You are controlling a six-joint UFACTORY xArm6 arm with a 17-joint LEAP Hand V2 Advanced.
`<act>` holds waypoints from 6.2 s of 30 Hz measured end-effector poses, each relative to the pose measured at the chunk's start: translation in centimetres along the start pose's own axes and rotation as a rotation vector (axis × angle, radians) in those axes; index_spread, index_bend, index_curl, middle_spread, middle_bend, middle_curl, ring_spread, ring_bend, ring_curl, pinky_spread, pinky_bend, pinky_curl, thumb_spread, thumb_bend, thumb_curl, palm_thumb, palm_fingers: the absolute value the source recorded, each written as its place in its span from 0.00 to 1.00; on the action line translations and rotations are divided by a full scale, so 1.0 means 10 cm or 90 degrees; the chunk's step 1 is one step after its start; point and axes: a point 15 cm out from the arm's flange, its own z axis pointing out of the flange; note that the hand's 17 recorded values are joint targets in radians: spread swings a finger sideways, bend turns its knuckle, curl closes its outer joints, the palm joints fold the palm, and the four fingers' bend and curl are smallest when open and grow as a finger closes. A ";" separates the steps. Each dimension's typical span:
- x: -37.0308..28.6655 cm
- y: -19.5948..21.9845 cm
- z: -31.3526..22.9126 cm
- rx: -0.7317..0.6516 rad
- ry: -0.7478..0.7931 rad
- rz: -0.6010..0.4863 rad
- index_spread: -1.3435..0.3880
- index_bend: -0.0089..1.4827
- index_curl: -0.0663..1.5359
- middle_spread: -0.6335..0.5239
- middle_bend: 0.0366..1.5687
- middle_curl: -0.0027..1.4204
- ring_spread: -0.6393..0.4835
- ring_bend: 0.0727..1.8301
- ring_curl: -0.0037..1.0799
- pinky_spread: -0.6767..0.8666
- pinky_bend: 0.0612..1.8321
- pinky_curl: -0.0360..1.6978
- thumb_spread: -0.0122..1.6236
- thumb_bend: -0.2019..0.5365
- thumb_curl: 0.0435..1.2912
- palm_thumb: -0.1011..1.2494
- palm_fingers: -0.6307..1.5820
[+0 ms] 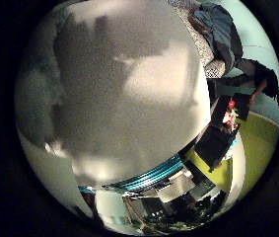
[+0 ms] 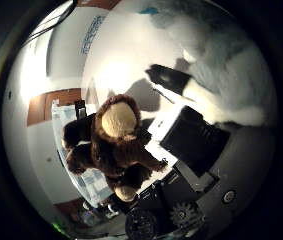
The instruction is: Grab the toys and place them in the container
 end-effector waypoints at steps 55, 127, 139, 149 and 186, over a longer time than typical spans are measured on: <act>-4.05 2.45 -3.10 0.136 -0.133 -0.565 0.64 0.72 0.55 0.42 0.84 0.56 0.34 0.69 0.80 0.31 0.63 0.65 0.51 0.25 0.59 0.82 0.78; -1.91 0.99 -1.56 0.090 -0.011 -0.270 0.63 0.12 0.22 0.67 0.10 0.22 0.80 0.13 0.22 0.75 0.23 0.21 0.70 0.25 0.25 0.53 0.36; -1.64 1.02 -0.78 0.045 -0.008 -0.233 0.65 0.11 0.22 0.70 0.10 0.22 0.80 0.14 0.23 0.76 0.25 0.20 0.70 0.24 0.25 0.53 0.36; -1.63 0.90 -0.29 0.010 0.000 -0.225 0.67 0.11 0.21 0.72 0.10 0.22 0.80 0.15 0.24 0.76 0.26 0.19 0.69 0.24 0.25 0.50 0.35; -1.77 0.52 0.14 0.026 0.035 -0.244 0.52 0.55 0.55 0.29 0.66 0.61 0.32 0.68 0.59 0.22 0.67 0.37 0.66 0.27 0.31 0.75 0.81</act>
